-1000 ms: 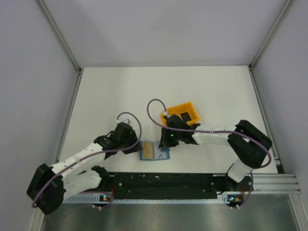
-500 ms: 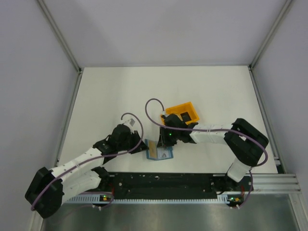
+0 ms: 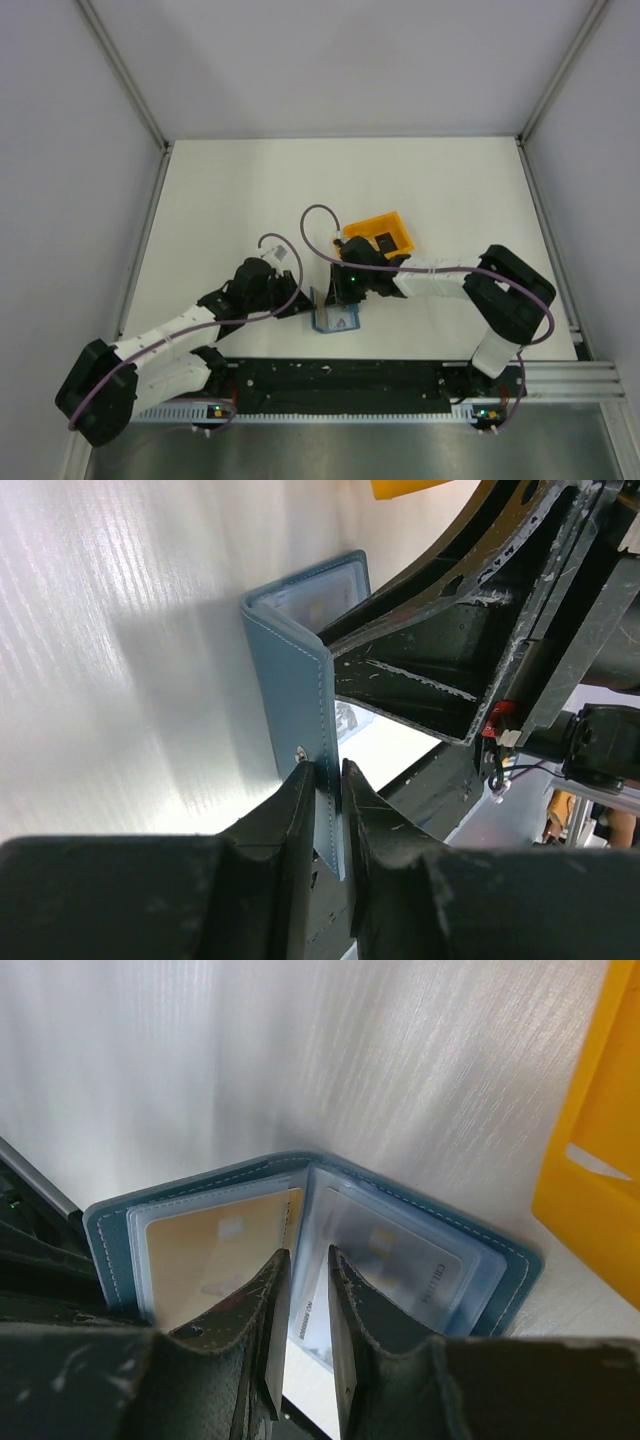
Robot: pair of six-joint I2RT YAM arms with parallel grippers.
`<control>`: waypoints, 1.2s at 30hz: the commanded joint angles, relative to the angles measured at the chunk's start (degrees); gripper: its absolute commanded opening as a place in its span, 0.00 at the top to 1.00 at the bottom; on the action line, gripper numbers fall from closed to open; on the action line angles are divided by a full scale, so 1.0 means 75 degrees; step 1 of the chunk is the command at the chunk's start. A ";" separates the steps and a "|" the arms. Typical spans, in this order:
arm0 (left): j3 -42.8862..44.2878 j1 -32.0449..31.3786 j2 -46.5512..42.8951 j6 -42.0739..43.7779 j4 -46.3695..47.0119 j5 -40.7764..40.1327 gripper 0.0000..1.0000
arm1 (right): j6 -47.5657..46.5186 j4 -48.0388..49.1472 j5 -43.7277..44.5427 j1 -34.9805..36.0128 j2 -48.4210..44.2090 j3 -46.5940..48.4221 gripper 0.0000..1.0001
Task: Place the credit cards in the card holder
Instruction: Turn over the card slot in the card holder.
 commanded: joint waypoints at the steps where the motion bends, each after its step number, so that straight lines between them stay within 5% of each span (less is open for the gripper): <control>1: 0.0065 -0.0016 0.0185 0.0216 0.0288 0.0076 0.83 | -0.0117 -0.0302 0.0116 0.0085 0.0275 0.0065 0.77; 3: 0.0101 -0.0028 0.0243 0.0298 0.0381 0.0193 0.96 | -0.0117 -0.0302 0.0104 0.0085 0.0275 0.0065 0.77; 6: 0.0031 -0.0028 0.0220 0.0357 0.0720 0.0403 0.98 | -0.0106 -0.0279 0.0081 0.0085 0.0298 0.0077 0.77; 16: -0.0075 -0.0028 0.0314 0.0427 0.1330 0.0861 0.86 | -0.0129 -0.0279 0.0034 0.0085 0.0310 0.0077 0.77; 26: 0.0018 -0.0028 0.0701 0.0650 0.0921 0.0639 1.00 | -0.0117 -0.0279 0.0022 0.0073 0.0322 0.0077 0.76; 36: 0.0241 -0.0051 0.0701 0.0861 -0.0061 -0.0051 1.00 | -0.0070 -0.0080 0.0583 0.0085 -0.0578 -0.0169 0.73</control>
